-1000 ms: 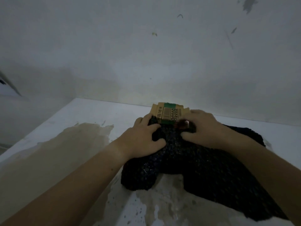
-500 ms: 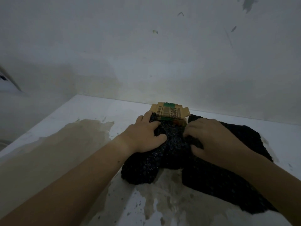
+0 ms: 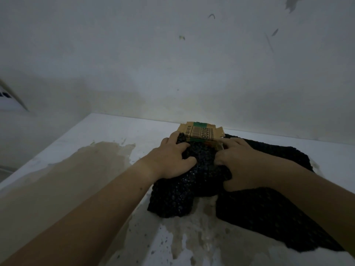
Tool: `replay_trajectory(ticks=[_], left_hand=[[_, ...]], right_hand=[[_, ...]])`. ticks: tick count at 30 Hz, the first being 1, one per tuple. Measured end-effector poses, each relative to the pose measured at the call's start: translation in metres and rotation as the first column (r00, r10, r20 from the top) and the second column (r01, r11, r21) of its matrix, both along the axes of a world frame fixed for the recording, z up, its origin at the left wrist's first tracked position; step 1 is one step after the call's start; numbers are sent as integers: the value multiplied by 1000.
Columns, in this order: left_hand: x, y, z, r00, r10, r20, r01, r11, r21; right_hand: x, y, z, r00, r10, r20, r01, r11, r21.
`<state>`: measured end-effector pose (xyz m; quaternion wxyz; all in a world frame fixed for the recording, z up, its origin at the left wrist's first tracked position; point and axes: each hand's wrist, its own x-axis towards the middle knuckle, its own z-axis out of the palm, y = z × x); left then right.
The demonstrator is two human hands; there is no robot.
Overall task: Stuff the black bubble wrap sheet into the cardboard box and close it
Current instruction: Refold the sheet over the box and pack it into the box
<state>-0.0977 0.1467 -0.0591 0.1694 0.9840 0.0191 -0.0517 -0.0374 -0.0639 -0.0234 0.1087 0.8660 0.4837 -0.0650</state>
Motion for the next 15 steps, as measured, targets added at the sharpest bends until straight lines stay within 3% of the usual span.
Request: replay_trajectory(ticks=[2, 4, 10, 12, 15], left_hand=[[1, 0, 0, 1000, 3, -9, -3, 1000, -14], [1, -1, 1, 1000, 6, -17, -6, 999, -36], [2, 0, 0, 999, 12, -35, -13, 999, -48], [1, 0, 1, 999, 14, -37, -15, 999, -47], [2, 0, 2, 999, 13, -40, -14, 999, -37]], right_hand=[[4, -14, 4, 999, 49, -4, -46, 961, 271], [6, -23, 8, 998, 56, -9, -47, 910, 412], [6, -18, 2, 991, 56, -118, -6, 921, 389], [8, -16, 8, 981, 46, -190, 44, 896, 443], [6, -6, 11, 987, 31, -160, 64, 830, 555]])
